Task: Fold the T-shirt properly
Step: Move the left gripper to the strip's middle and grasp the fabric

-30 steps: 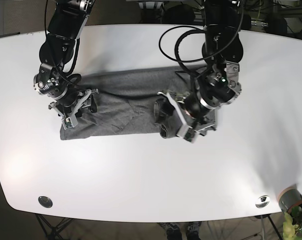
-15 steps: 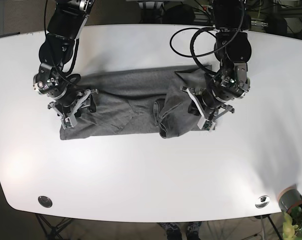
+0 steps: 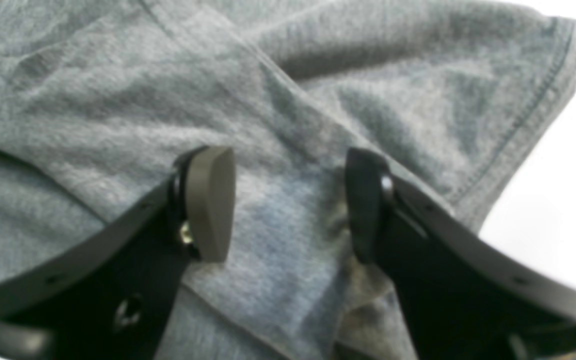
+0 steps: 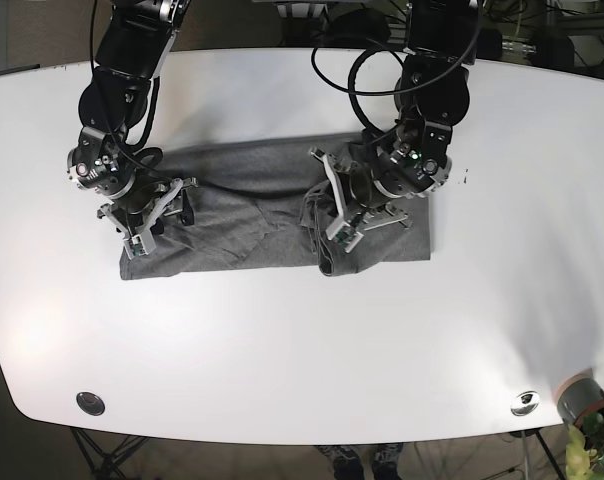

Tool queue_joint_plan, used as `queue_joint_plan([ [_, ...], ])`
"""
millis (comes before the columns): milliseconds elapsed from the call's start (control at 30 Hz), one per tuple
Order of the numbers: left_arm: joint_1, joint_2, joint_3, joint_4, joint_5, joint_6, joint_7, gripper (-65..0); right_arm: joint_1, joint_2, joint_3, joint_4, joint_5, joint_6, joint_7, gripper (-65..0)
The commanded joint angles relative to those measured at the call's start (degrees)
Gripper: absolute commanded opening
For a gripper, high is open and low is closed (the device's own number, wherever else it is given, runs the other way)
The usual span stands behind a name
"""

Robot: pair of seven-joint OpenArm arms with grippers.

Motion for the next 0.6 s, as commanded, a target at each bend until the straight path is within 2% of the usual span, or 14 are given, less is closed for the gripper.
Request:
queue_joint_plan([
  [0, -1.2, 0.4, 2.3, 1.4, -0.8, -0.1, -1.1, -58.9, 1.1, 0.5, 0.1, 1.3, 0.7, 0.10, 1.2, -31.4],
  [133, -2.5, 0.5, 6.5, 2.8, -0.9, -0.1, -1.1, -59.0, 1.1, 0.5, 0.1, 1.3, 0.7, 0.10, 1.2, -31.4],
  [233, -2.7, 0.5, 5.6, 5.5, -0.8, -0.1, -1.1, -59.0, 1.3, 0.5, 0.1, 1.3, 0.7, 0.10, 1.2, -31.4],
  [400, -2.6, 0.5, -4.2, 8.6, -0.8, -0.1, -1.1, -58.9, 1.5, 0.5, 0.5, 3.2, 0.7, 0.10, 1.2, -31.4],
  [567, -2.7, 0.2, -10.9, 4.6, -0.8, -0.1, -1.1, -58.9, 1.5, 0.5, 0.5, 6.5, 0.7, 0.10, 1.2, -31.4],
])
